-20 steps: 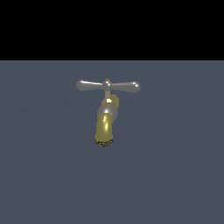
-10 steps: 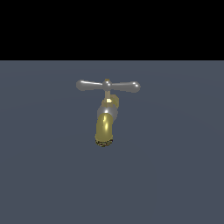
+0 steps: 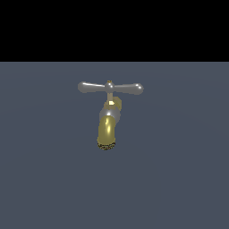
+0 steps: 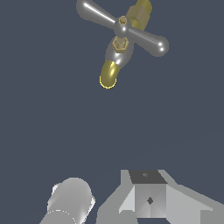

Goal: Turn on the faucet by rotating a designated handle.

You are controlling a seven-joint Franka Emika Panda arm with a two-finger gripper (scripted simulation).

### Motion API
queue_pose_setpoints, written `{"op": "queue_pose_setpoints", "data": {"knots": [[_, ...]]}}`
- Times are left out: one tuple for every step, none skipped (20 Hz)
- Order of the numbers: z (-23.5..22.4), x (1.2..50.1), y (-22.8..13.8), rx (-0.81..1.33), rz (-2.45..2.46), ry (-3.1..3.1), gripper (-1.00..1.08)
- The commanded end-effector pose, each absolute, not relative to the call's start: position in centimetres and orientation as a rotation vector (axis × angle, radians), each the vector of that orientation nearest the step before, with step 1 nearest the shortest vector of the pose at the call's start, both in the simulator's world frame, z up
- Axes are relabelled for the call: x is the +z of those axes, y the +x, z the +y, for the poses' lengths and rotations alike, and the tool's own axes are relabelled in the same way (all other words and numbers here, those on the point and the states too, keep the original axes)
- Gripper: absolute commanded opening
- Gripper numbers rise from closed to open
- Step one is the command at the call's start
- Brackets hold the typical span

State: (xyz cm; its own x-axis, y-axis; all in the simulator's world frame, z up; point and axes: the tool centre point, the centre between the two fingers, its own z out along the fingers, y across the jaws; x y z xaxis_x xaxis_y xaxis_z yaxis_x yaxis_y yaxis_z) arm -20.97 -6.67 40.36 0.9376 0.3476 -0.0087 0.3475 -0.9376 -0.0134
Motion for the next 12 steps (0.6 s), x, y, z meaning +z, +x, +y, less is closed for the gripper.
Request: {"op": "queue_pose_setpoints", "data": {"knots": [[-7.2,39.2,-20.2,0.016,-0.648,-3.063,-1.00],[-7.4,38.8,-19.9,0.016,-0.685,-3.056,-1.00],[-7.6,38.3,-19.6,0.016,-0.722,-3.048,-1.00],[-7.8,37.8,-19.3,0.016,-0.759,-3.039,-1.00],[-8.0,37.4,-19.0,0.016,-0.796,-3.030,-1.00],[-8.2,36.9,-18.7,0.015,-0.833,-3.021,-1.00],[-8.4,36.5,-18.3,0.015,-0.869,-3.011,-1.00],[-8.5,36.0,-18.0,0.015,-0.906,-3.001,-1.00],[-8.7,35.6,-17.7,0.015,-0.942,-2.990,-1.00],[-8.9,35.1,-17.3,0.015,-0.978,-2.979,-1.00],[-9.0,34.7,-17.0,0.014,-1.014,-2.967,-1.00],[-9.1,34.2,-16.6,0.014,-1.050,-2.956,-1.00]]}}
